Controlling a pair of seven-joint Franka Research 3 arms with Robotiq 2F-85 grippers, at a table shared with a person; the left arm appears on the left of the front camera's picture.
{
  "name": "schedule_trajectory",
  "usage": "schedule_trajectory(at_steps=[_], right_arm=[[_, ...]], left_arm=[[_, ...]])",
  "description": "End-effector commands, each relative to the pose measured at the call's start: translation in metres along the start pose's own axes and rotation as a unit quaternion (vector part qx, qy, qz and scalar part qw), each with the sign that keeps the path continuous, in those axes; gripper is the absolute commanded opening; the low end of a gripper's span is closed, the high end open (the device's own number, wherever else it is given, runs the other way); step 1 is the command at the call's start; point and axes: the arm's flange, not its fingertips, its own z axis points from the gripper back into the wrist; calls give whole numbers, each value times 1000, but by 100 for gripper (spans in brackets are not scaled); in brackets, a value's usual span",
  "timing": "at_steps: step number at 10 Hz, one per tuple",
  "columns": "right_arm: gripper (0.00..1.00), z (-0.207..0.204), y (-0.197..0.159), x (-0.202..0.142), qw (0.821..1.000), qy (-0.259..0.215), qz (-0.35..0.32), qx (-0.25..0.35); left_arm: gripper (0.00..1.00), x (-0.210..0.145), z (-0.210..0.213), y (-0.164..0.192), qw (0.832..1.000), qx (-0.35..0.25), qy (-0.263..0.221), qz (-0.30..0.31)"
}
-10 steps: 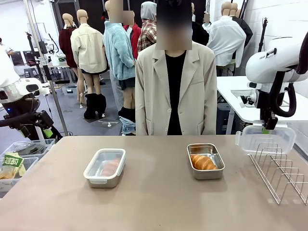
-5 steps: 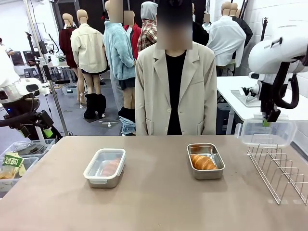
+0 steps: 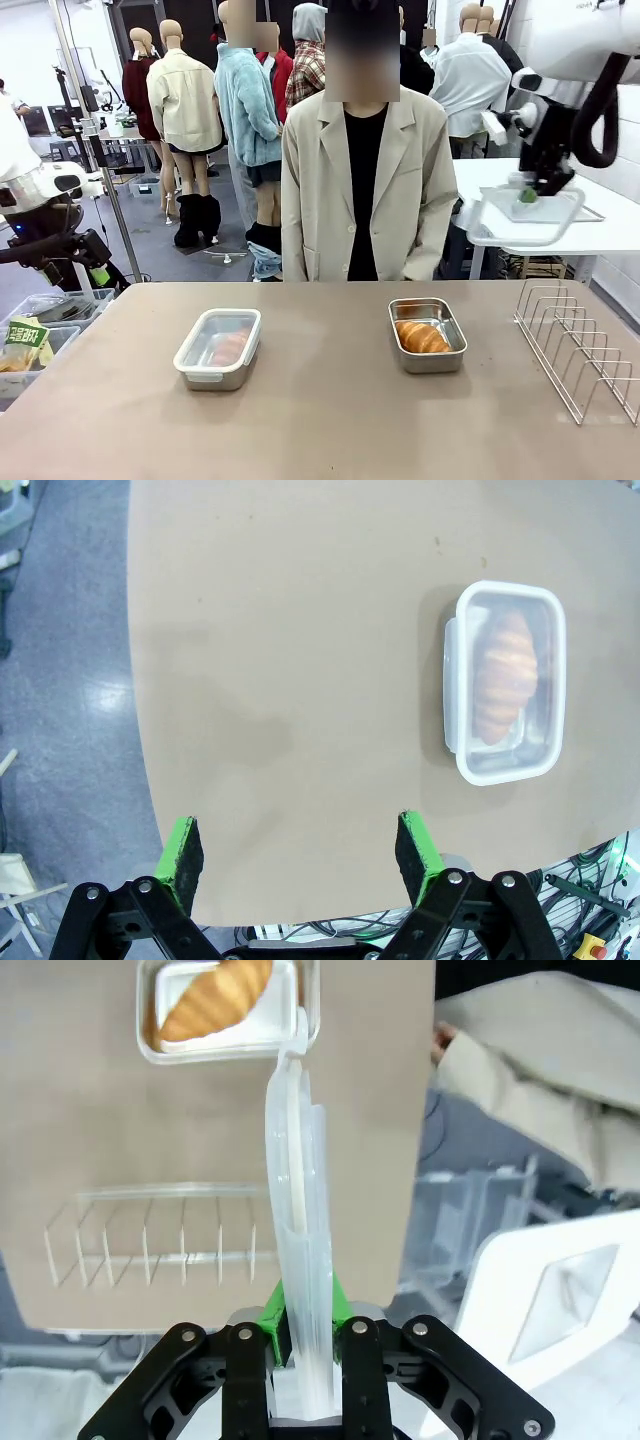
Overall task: Place the bread in airtight containers.
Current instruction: Release when the human grabs the Airtight Container lid.
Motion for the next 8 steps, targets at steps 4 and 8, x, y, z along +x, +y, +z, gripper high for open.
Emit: schedule_trajectory(at_steps=[4,8], right_arm=[[0,-27,-36,63,998,-39,16,-47],[0,-27,-40,66,998,-39,11,-55]], left_arm=[[100,0,1,2,1000,-2,-1,1],[100,0,1,2,1000,-2,-1,1]])
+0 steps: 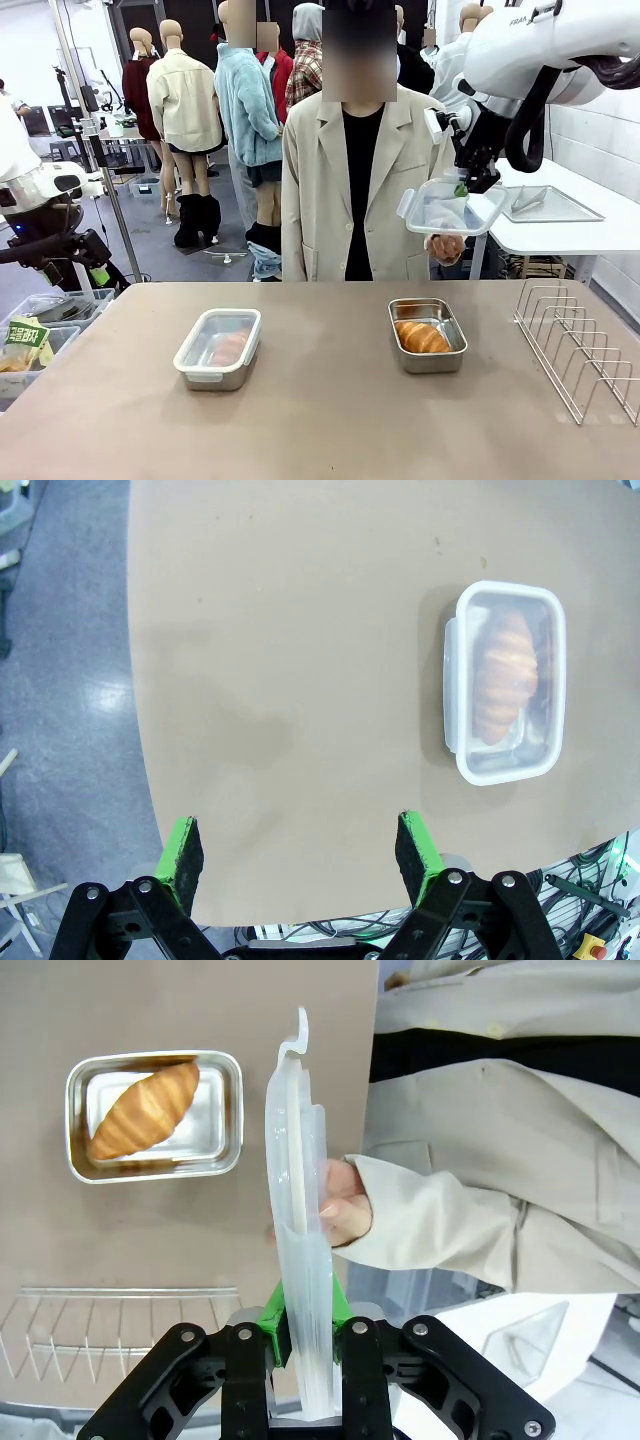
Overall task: Place the bread in airtight containers.
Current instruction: Release when the human grabs the Airtight Container lid.
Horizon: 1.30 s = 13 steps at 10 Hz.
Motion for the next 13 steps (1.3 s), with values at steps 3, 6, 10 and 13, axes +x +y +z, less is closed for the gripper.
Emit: schedule_trajectory(at_steps=[3,6,10,13], right_arm=[[0,-5,-7,7,1000,26,5,10],[46,6,-4,5,999,40,-8,27],[100,49,9,-30,996,44,-6,81],[100,82,35,-92,978,49,-48,195]], left_arm=[[100,0,1,2,1000,-2,-1,1],[100,0,1,2,1000,-2,-1,1],[100,0,1,2,1000,-2,-1,1],[100,0,1,2,1000,-2,-1,1]])
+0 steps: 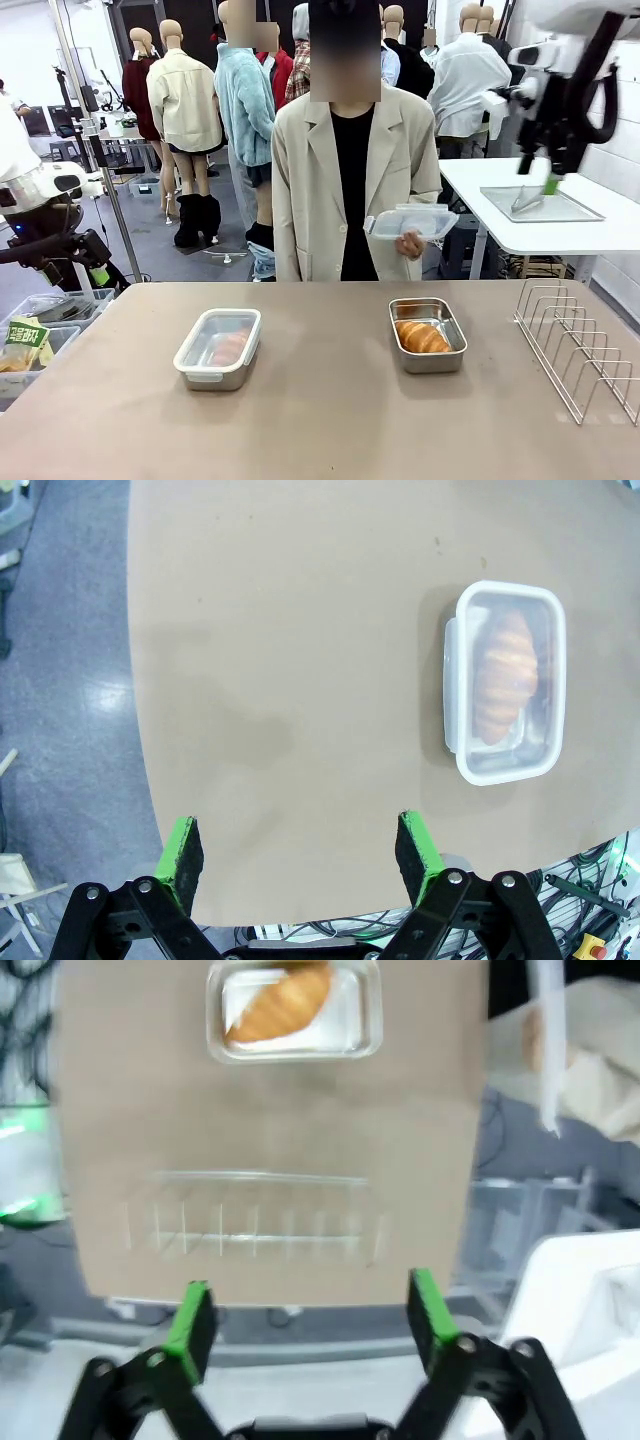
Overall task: Place the bread in airtight containers.
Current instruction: Release when the human grabs the Airtight Container lid.
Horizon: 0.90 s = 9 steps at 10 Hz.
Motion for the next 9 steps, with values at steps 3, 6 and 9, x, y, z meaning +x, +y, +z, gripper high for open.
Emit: schedule_trajectory(at_steps=[3,6,9], right_arm=[[100,-21,5,-64,996,-23,-27,83],[100,-38,12,-78,997,-10,-19,78],[100,-31,8,-80,995,-17,-40,91]], left_arm=[[100,0,1,1,1000,-2,-1,1],[100,0,1,1,1000,-2,-1,1],[100,0,1,1,1000,-2,-1,1]])
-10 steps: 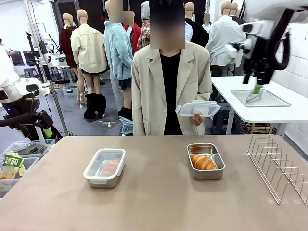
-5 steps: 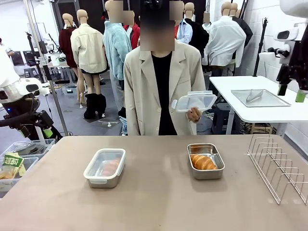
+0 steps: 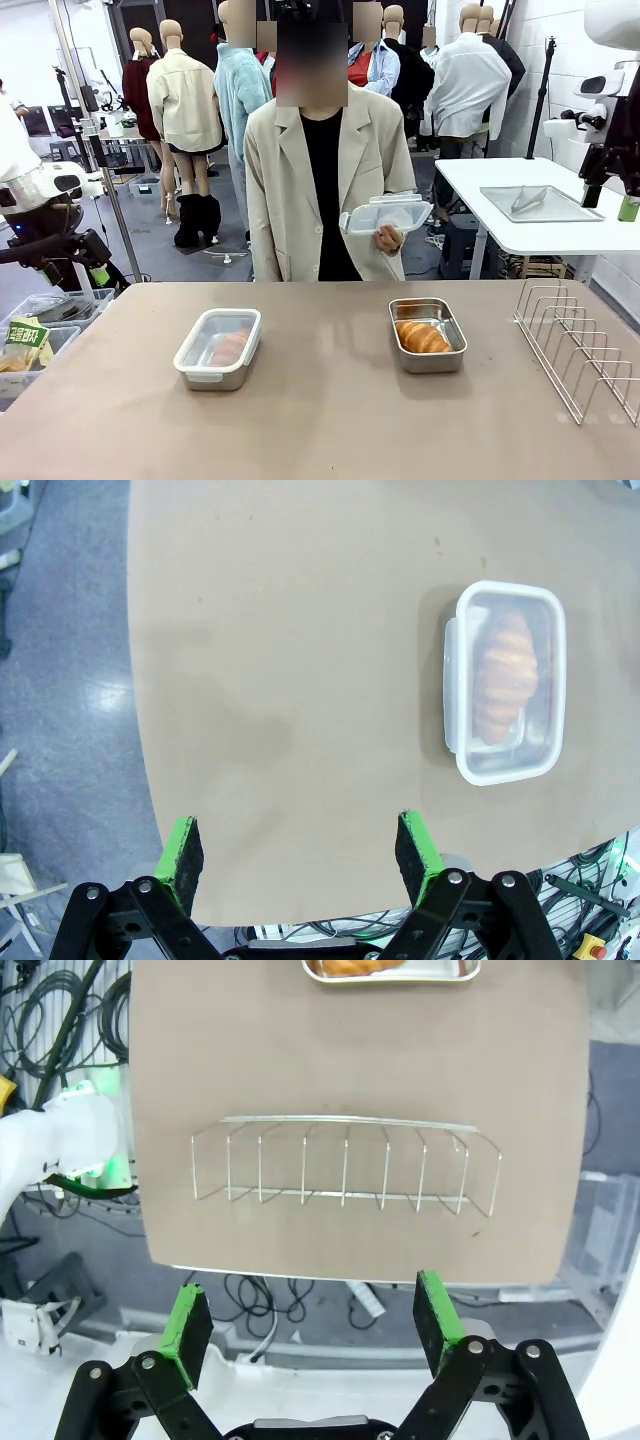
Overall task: Place the bread in airtight containers.
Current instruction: Release when the human grabs the Airtight Container lid.
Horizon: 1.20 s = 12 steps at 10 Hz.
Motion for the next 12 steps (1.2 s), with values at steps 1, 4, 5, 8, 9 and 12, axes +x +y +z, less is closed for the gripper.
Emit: schedule_trajectory(at_steps=[1,4,5,8,9,12], right_arm=[[100,1,1,0,1000,-1,-3,1],[100,1,1,0,1000,-1,-3,1],[100,1,1,0,1000,-1,-3,1],[100,1,1,0,1000,-1,-3,1],[100,1,1,0,1000,-1,-3,1],[100,1,1,0,1000,-1,-3,1]], left_arm=[[100,0,1,2,1000,-2,-1,1],[100,0,1,2,1000,-2,-1,1],[100,0,1,2,1000,-2,-1,1],[100,0,1,2,1000,-2,-1,1],[100,0,1,2,1000,-2,-1,1],[100,0,1,2,1000,-2,-1,1]])
